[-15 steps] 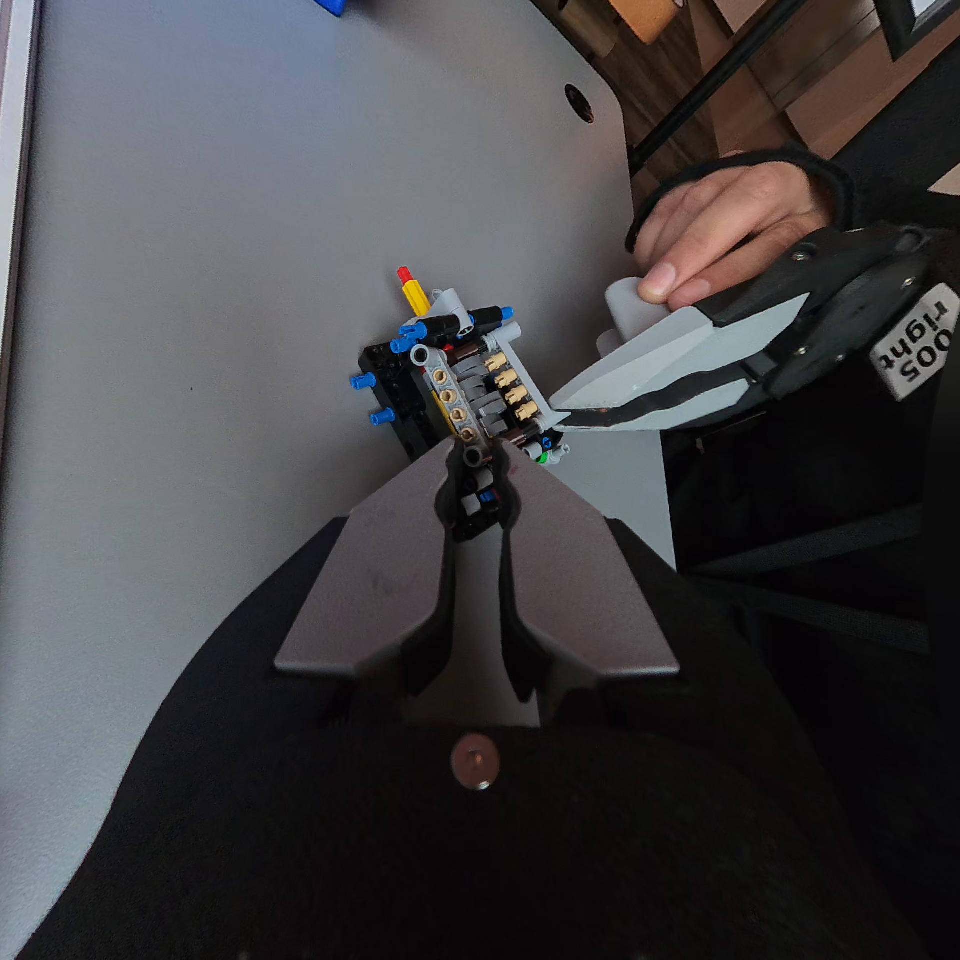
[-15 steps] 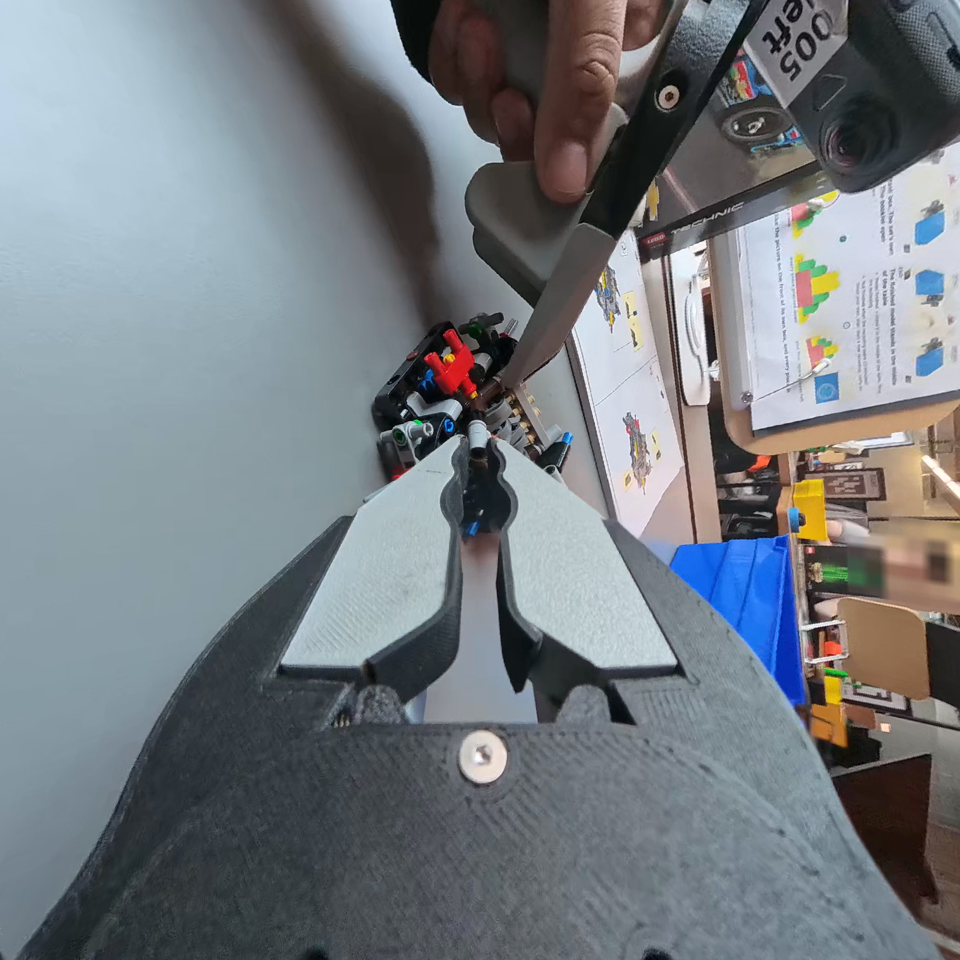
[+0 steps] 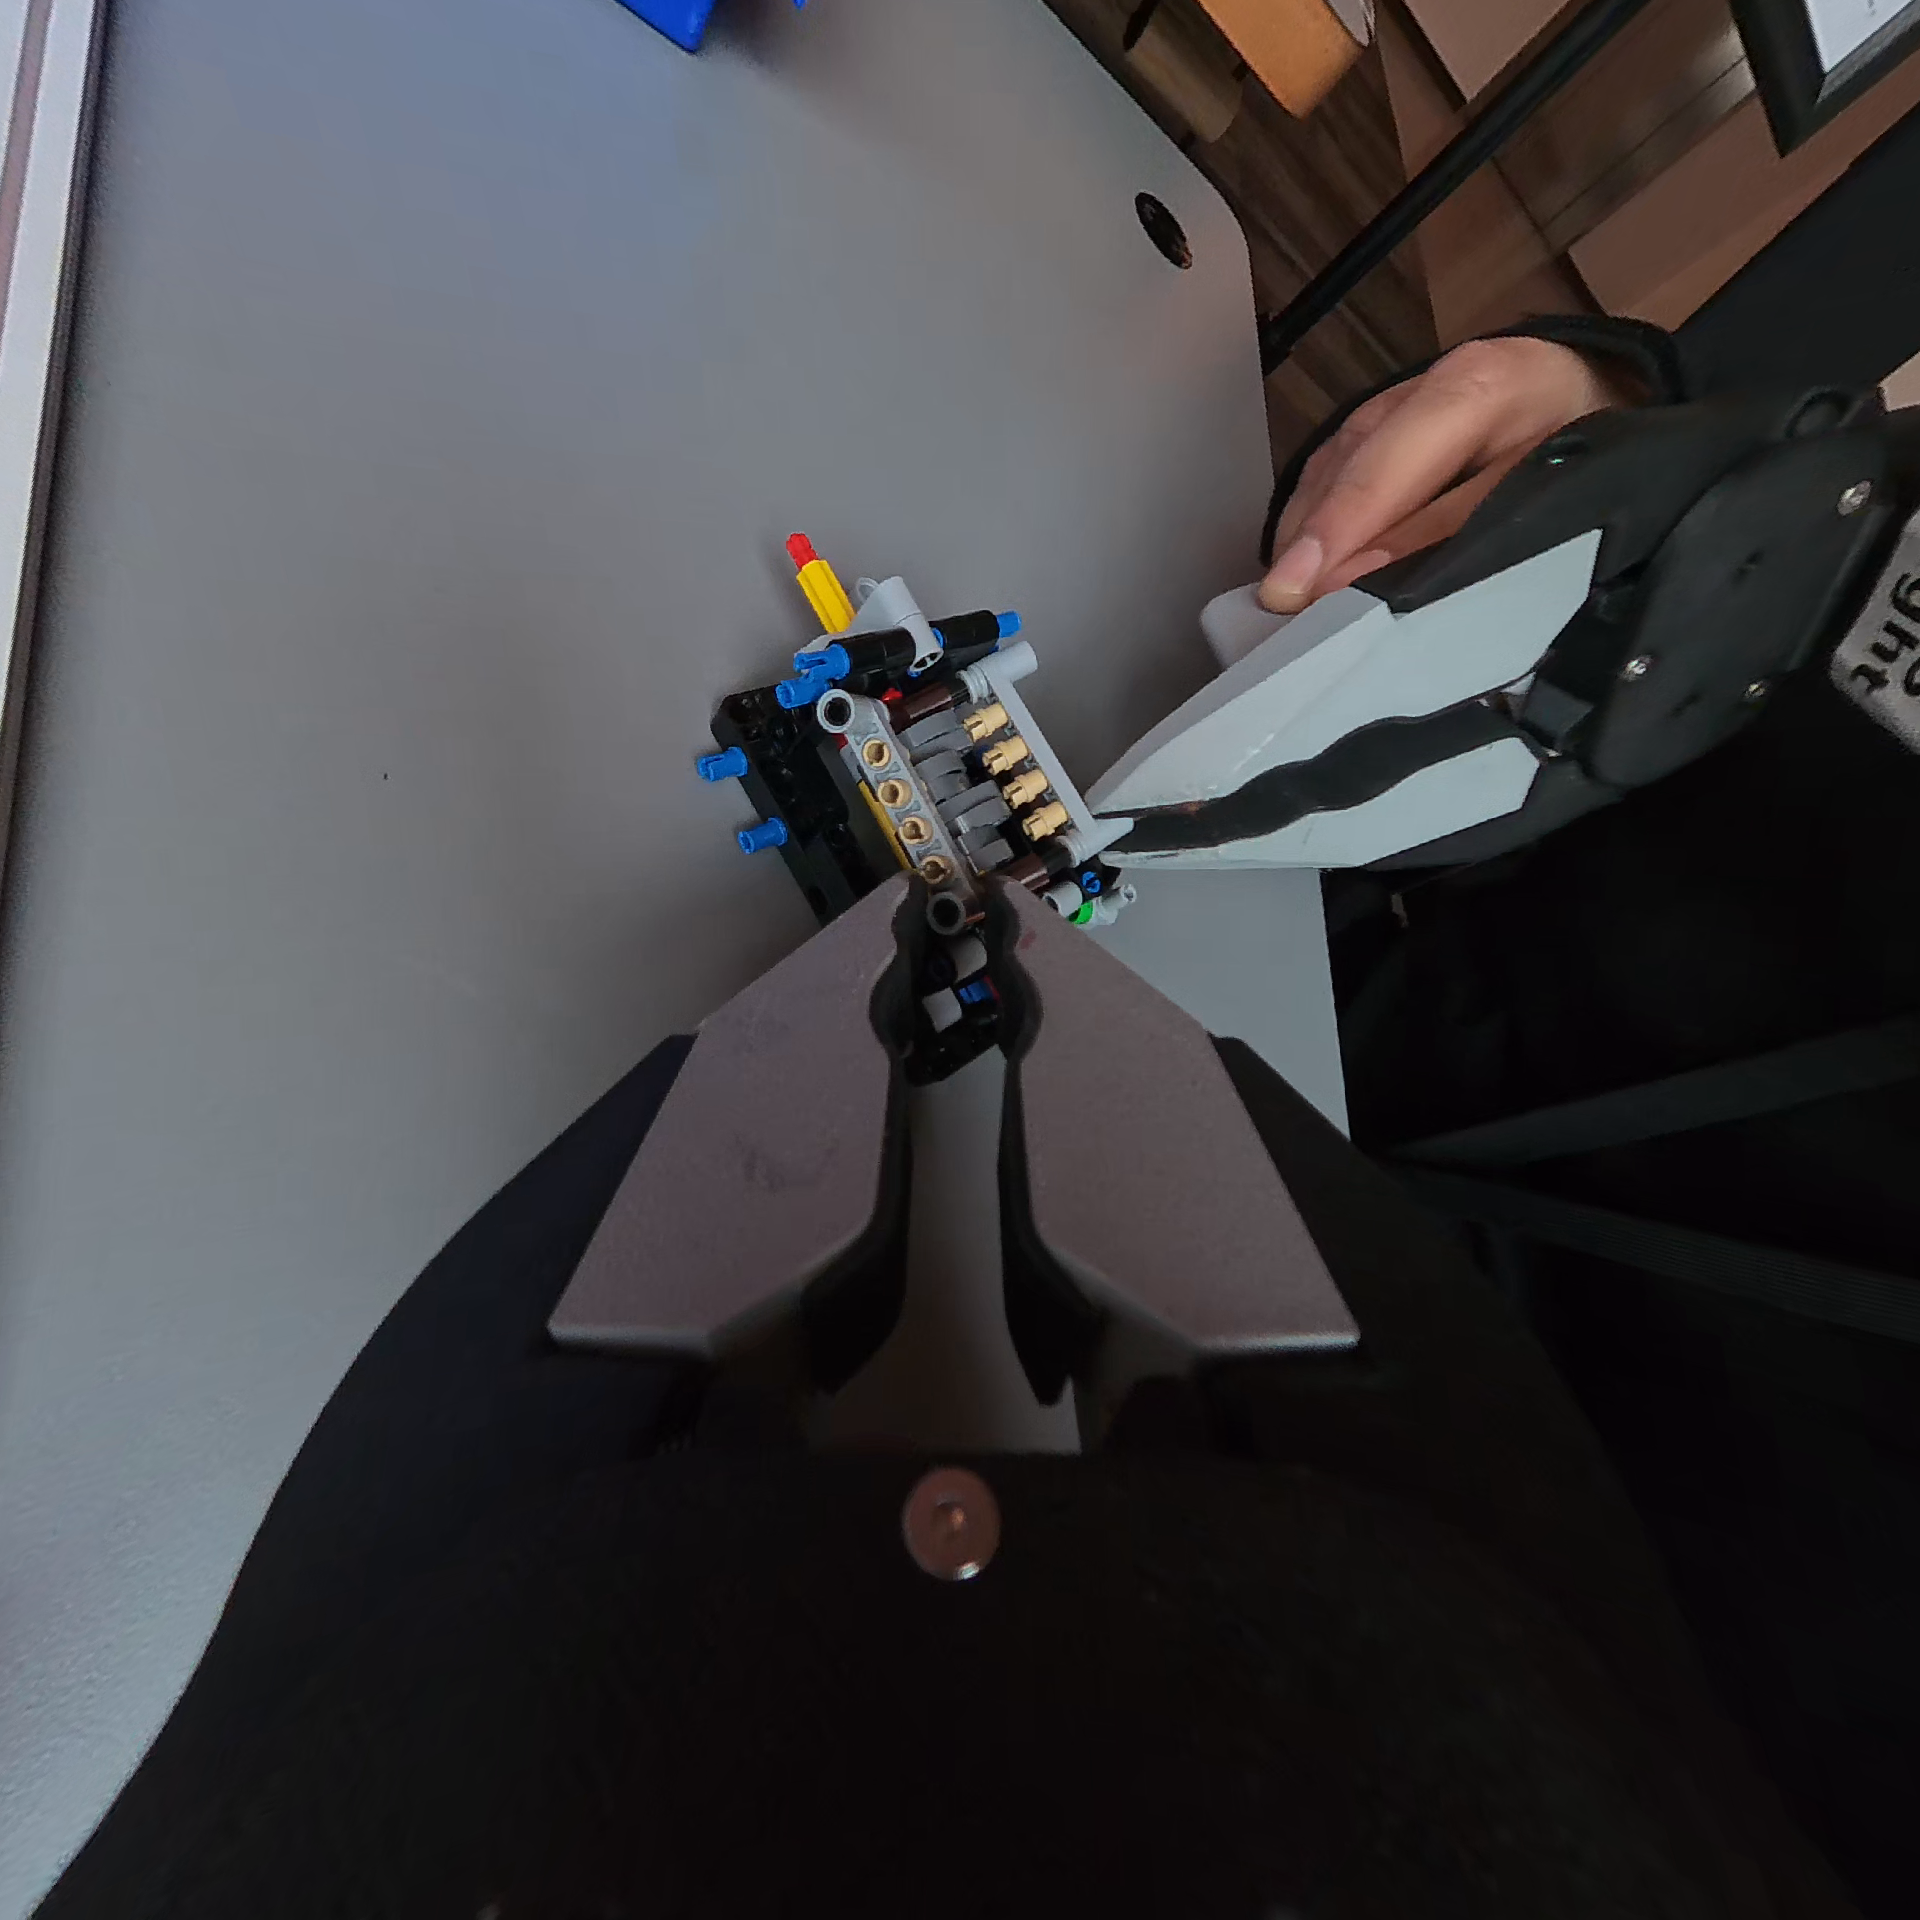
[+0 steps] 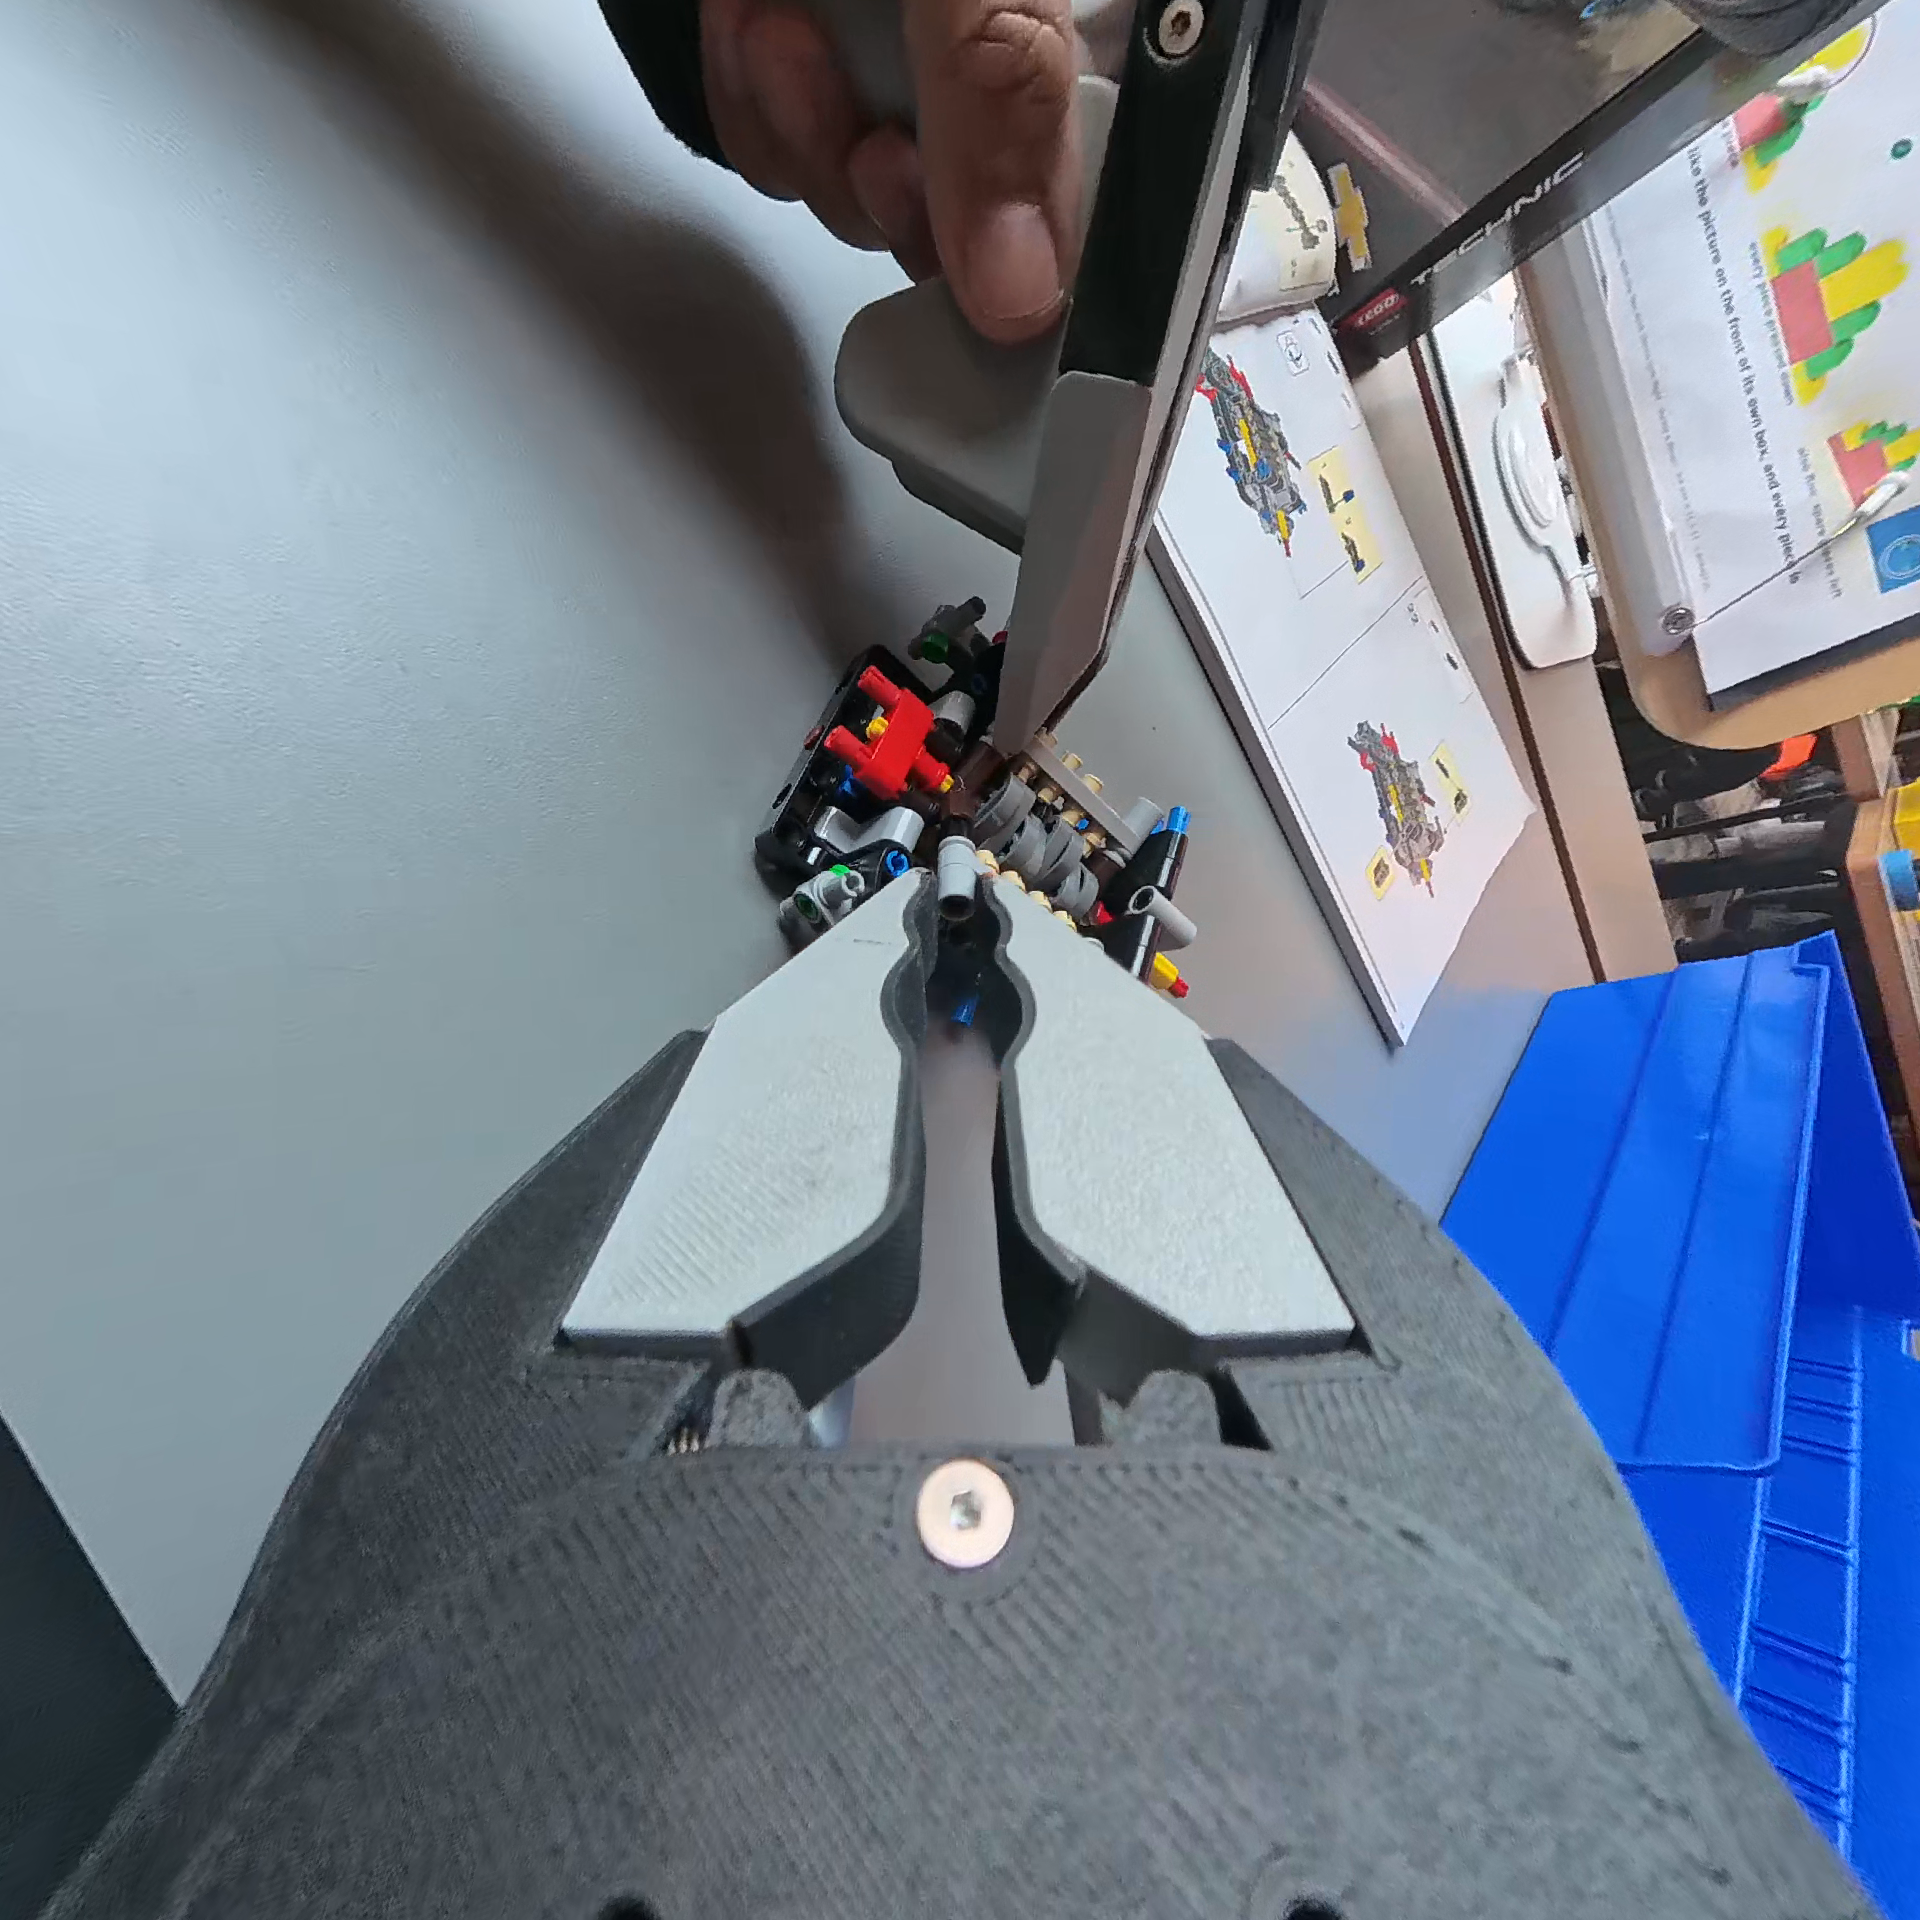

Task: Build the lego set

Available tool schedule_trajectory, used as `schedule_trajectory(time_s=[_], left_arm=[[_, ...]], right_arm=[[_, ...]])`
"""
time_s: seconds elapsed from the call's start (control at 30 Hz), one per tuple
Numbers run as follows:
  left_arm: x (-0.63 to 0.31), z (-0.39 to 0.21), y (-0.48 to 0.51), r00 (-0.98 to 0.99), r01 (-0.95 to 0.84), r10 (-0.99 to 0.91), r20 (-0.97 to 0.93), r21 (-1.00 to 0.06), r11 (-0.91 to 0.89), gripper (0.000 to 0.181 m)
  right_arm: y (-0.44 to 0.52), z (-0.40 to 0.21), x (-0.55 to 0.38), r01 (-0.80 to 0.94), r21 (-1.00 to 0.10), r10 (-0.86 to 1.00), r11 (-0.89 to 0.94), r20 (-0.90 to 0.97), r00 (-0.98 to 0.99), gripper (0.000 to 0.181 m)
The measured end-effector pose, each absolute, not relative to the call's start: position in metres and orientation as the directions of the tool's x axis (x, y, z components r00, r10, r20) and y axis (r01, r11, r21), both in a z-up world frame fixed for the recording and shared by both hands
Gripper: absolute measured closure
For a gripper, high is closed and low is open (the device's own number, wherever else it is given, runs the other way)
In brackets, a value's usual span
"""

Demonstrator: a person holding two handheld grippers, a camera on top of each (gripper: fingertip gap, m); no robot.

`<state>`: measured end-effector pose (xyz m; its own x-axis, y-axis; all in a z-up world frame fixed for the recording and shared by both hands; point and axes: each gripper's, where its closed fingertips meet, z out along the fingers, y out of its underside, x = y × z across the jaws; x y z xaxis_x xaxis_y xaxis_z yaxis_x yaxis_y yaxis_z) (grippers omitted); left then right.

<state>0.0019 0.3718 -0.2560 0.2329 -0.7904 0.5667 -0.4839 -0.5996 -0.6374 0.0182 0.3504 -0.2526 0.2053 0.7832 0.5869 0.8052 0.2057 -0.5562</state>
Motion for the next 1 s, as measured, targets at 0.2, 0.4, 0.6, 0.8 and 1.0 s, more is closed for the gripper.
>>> schedule_trajectory(time_s=[0.2, 0.4, 0.6, 0.8, 1.0], left_arm=[[0.003, -0.256, 0.372, 0.242, -0.465, -0.789, 0.565, -0.646, -0.605, 0.174], [0.003, -0.256, 0.374, 0.261, -0.46, -0.795, 0.547, -0.653, -0.601, 0.174], [0.003, -0.257, 0.375, 0.243, -0.449, -0.782, 0.575, -0.648, -0.616, 0.173], [0.004, -0.256, 0.375, 0.245, -0.456, -0.786, 0.567, -0.648, -0.61, 0.173], [0.004, -0.243, 0.384, 0.247, -0.432, -0.79, 0.561, -0.666, -0.608, 0.163]], right_arm=[[0.352, -0.253, 0.018, 0.823, -0.519, 0.773, 0.231, 0.611, 0.169, 0.178], [0.354, -0.253, 0.016, 0.838, -0.488, 0.762, 0.246, 0.632, 0.144, 0.178], [0.353, -0.25, 0.015, 0.79, -0.553, 0.784, 0.264, 0.6, 0.158, 0.176], [0.358, -0.239, 0.032, 0.773, -0.54, 0.772, 0.333, 0.627, 0.105, 0.166], [0.374, -0.249, 0.048, 0.842, -0.357, 0.666, 0.404, 0.746, -0.003, 0.181]])
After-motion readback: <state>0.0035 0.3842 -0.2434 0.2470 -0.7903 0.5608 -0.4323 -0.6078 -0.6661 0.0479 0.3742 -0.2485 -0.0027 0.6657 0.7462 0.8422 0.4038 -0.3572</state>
